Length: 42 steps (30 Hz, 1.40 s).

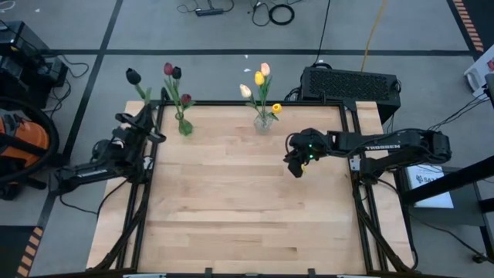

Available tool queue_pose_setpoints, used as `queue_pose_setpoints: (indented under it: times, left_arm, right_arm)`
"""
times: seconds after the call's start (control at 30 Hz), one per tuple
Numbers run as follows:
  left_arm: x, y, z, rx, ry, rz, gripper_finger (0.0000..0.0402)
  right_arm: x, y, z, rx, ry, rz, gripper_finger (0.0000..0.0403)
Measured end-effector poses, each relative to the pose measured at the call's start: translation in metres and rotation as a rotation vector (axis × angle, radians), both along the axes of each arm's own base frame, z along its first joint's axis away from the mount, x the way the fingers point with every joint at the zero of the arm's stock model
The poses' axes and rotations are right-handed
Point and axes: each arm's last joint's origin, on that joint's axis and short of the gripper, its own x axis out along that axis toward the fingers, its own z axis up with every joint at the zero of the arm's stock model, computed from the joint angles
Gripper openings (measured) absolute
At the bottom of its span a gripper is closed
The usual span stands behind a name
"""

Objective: Sort flowers into vase by color
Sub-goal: Put the black tulip into the green vase

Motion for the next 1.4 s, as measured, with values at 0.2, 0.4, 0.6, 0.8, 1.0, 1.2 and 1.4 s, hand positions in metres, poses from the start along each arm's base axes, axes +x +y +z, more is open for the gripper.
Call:
queue_pose_setpoints:
  times: [0.2, 0.4, 0.6, 0.8, 1.0, 1.2, 1.4]
  left_arm:
    - [0.000, 0.008, -0.007, -0.041, -0.026, 0.043, 0.0000]
    - [0.004, 0.016, -0.010, -0.038, 0.019, 0.076, 0.0000]
    - [0.012, 0.031, -0.018, -0.134, 0.018, 0.030, 0.0000]
    - [0.012, 0.040, -0.017, -0.105, -0.009, 0.036, 0.0000]
    - [0.006, 0.046, -0.013, -0.054, -0.034, 0.093, 0.0000]
    - [0.009, 0.056, -0.018, -0.089, -0.014, 0.080, 0.0000]
    - [0.014, 0.063, -0.021, -0.075, 0.009, 0.038, 0.0000]
  right_arm:
    - [0.005, -0.001, 0.005, 0.000, -0.068, -0.012, 0.0079]
    - [0.006, -0.001, 0.006, 0.008, -0.085, -0.021, 0.0079]
    - [0.006, -0.001, 0.006, 0.017, -0.085, -0.029, 0.0079]
    - [0.006, -0.001, 0.006, 0.017, -0.085, -0.029, 0.0079]
    - [0.006, -0.001, 0.006, 0.030, -0.086, -0.038, 0.0079]
    - [0.006, -0.001, 0.006, 0.032, -0.086, -0.040, 0.0079]
    - [0.006, -0.001, 0.006, 0.031, -0.086, -0.038, 0.0079]
